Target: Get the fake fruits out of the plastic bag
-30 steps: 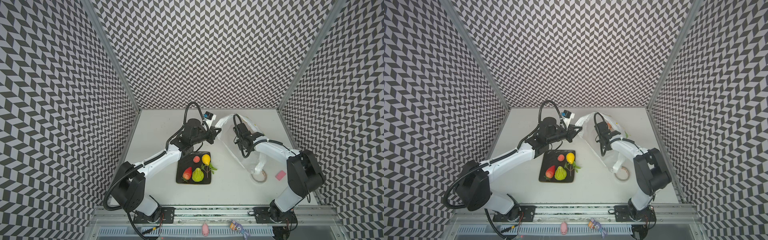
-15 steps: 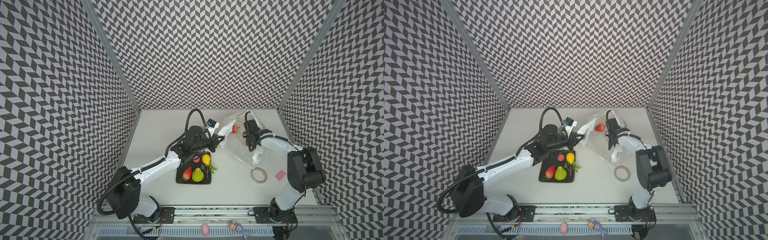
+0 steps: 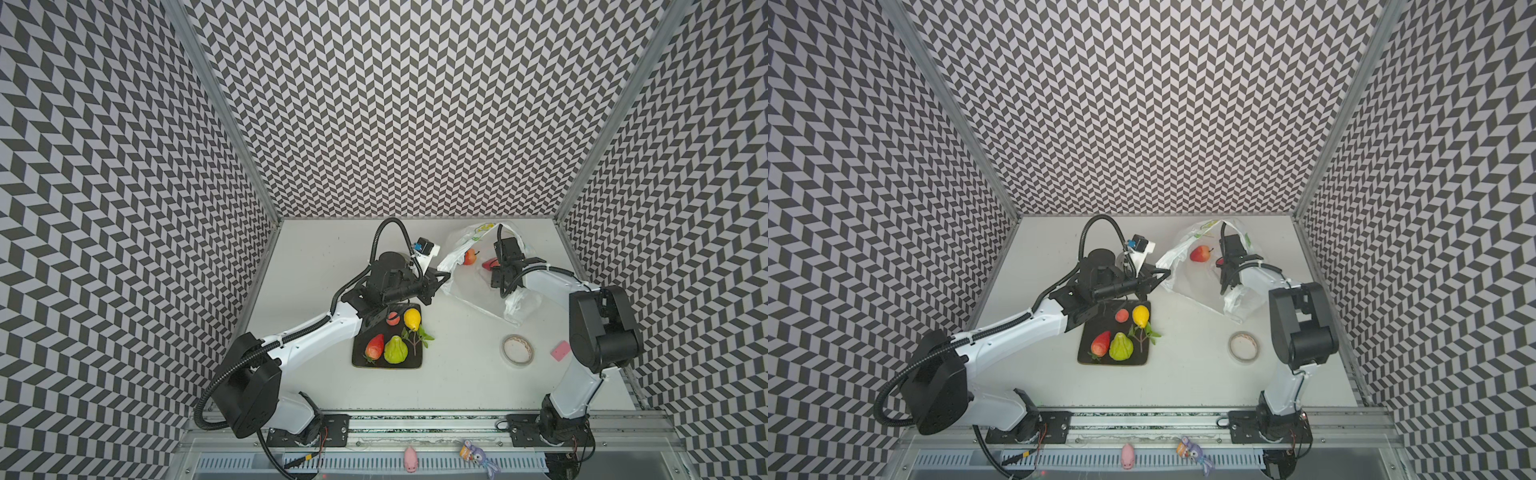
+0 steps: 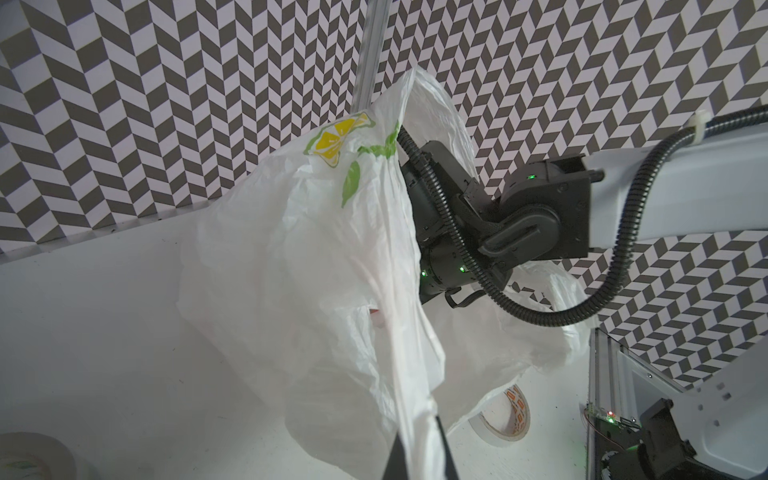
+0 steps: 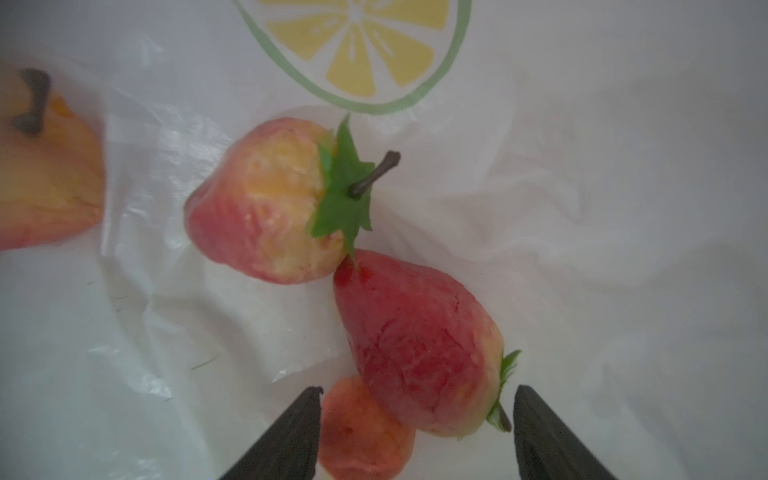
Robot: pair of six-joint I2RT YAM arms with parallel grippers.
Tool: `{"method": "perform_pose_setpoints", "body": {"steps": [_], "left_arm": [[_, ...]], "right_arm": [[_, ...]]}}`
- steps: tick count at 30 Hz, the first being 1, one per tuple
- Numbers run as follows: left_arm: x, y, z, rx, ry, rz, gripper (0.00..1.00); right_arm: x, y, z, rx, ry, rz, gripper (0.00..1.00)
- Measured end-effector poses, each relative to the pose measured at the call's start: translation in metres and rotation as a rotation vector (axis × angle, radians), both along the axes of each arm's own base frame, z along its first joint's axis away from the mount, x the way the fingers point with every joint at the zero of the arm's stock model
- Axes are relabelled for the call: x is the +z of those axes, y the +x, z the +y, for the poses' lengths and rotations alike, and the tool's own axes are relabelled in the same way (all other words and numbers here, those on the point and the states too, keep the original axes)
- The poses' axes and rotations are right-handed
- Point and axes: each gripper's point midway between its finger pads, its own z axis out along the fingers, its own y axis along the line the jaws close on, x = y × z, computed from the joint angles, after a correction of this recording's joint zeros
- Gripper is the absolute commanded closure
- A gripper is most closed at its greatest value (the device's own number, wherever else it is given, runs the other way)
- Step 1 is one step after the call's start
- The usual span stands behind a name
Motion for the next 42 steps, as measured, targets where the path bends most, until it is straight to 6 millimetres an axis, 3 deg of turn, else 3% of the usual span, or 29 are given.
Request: {"method": "perform_pose_setpoints", "body": {"steps": [11,19,24,28,37,42], "left_arm": [[-0.004,-0.003,-0.001,-0.011,0.006,0.007,1.0],[-0.005,-0.003,-0.001,-0.011,0.006,0.008,1.0],[-0.005,-0.002,0.0,-0.006,0.007,0.008,1.0],[-0.005,-0.001,0.0,0.002,0.009,0.007,1.0],[-0.014,0.004,0.0,0.019,0.024,0.021,1.0],[-0.017,0.006,0.0,0.028,0.029,0.025,1.0]], "right_arm": [[-0.032,-0.001,0.006,-0.021,0.057,0.059,0.22],[-0.034,-0.001,0.016,-0.014,0.12,0.064,0.4],[-0.035,-0.002,0.023,0.001,0.154,0.063,0.58],[-0.027,-0.006,0.028,0.02,0.187,0.043,0.65],[0.019,-0.002,0.045,0.105,0.282,-0.089,0.74],[0.03,-0.004,0.054,0.154,0.326,-0.13,0.77]]}}
